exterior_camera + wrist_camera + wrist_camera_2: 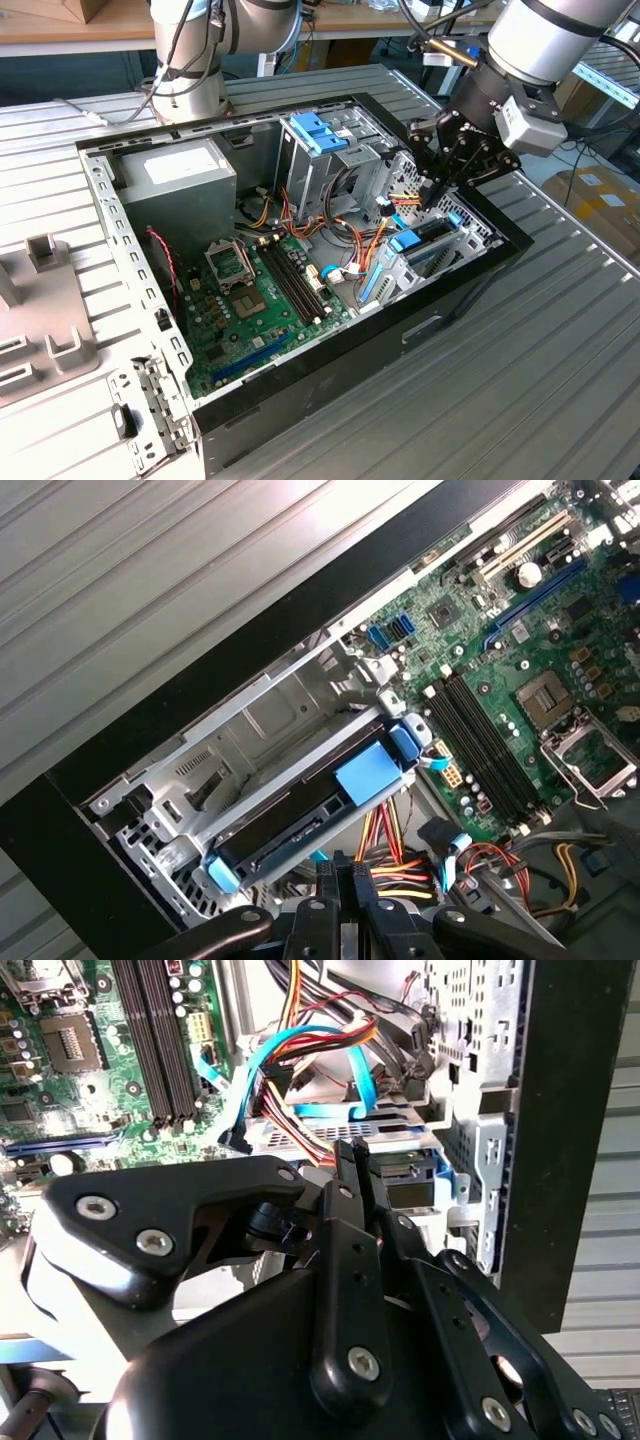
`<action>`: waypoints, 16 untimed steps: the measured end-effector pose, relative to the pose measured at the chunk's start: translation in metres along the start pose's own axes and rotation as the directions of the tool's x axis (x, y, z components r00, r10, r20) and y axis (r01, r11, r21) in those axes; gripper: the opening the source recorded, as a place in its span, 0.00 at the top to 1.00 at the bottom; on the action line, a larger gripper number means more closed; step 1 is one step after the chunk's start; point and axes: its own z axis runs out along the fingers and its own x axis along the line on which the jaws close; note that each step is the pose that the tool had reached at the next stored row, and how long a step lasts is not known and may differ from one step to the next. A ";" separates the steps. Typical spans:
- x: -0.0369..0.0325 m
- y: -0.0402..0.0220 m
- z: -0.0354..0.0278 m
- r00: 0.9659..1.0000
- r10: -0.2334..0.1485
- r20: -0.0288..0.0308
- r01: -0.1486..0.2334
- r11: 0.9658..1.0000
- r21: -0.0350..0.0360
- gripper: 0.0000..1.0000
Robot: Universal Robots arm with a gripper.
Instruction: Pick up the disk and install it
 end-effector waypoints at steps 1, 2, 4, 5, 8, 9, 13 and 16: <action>-0.0010 0.0007 0.0001 1.000 0.000 0.000 0.000 1.000 0.000 0.83; -0.0013 0.0010 0.0001 1.000 0.000 0.000 0.000 1.000 0.000 0.83; -0.0013 0.0009 0.0007 1.000 0.007 0.000 -0.007 1.000 0.000 0.83; -0.0012 0.0010 0.0012 1.000 0.013 -0.001 -0.013 1.000 0.001 0.83; -0.0011 0.0012 0.0032 0.998 0.062 -0.004 -0.062 0.998 0.004 0.83; -0.0010 0.0013 0.0039 0.996 0.091 -0.006 -0.091 0.996 0.006 0.83; -0.0008 0.0015 0.0049 0.990 0.140 -0.009 -0.140 0.990 0.009 0.83; -0.0008 0.0016 0.0055 0.985 0.174 -0.011 -0.174 0.985 0.012 0.83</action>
